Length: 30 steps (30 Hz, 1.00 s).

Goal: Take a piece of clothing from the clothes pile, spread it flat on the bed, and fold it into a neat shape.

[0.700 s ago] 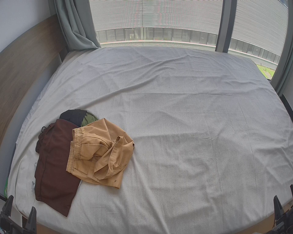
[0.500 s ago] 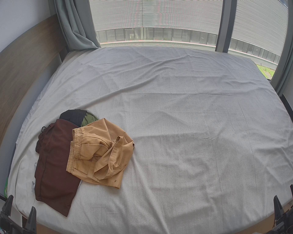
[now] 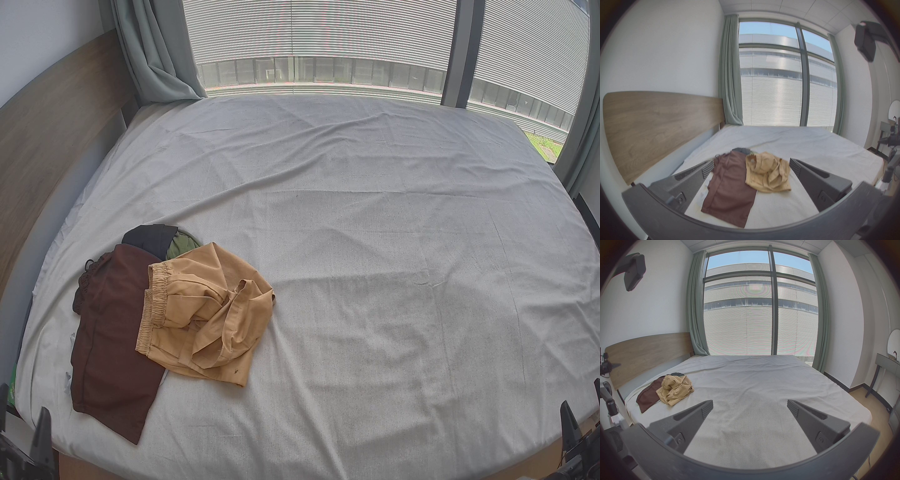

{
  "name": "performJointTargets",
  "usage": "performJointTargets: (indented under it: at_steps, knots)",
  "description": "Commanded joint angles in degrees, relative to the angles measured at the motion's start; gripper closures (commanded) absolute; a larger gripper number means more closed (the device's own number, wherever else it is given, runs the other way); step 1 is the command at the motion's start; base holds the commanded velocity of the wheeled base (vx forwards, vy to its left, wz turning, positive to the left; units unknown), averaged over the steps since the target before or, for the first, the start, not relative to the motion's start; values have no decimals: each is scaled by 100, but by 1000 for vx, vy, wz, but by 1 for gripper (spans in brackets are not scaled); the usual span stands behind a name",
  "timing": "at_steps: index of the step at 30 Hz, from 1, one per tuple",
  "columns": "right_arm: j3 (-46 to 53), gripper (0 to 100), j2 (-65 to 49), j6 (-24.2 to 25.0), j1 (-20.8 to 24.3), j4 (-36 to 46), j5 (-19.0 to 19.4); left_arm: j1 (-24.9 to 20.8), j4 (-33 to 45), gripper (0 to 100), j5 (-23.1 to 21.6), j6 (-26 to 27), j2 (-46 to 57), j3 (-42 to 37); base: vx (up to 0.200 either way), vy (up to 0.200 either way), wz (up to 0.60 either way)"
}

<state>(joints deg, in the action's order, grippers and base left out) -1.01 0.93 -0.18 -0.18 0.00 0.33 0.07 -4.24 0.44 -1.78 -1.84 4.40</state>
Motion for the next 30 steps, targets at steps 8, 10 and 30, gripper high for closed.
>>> performJointTargets:
  at_steps: [8, 10, 30]
  knots:
    - [101, 0, -93, 1, 1, -9, 2, -526, -446, 0, -44, -94, -1653, 729, 0, 0, 0]
    - [101, 0, -93, 1, 9, 0, -7, -596, -507, 0, -44, -94, -1820, 729, 0, 0, 0]
    - [101, 0, -93, -8, 9, 0, -7, -895, -595, 0, -1424, -1501, -3165, 1151, 0, 0, 0]
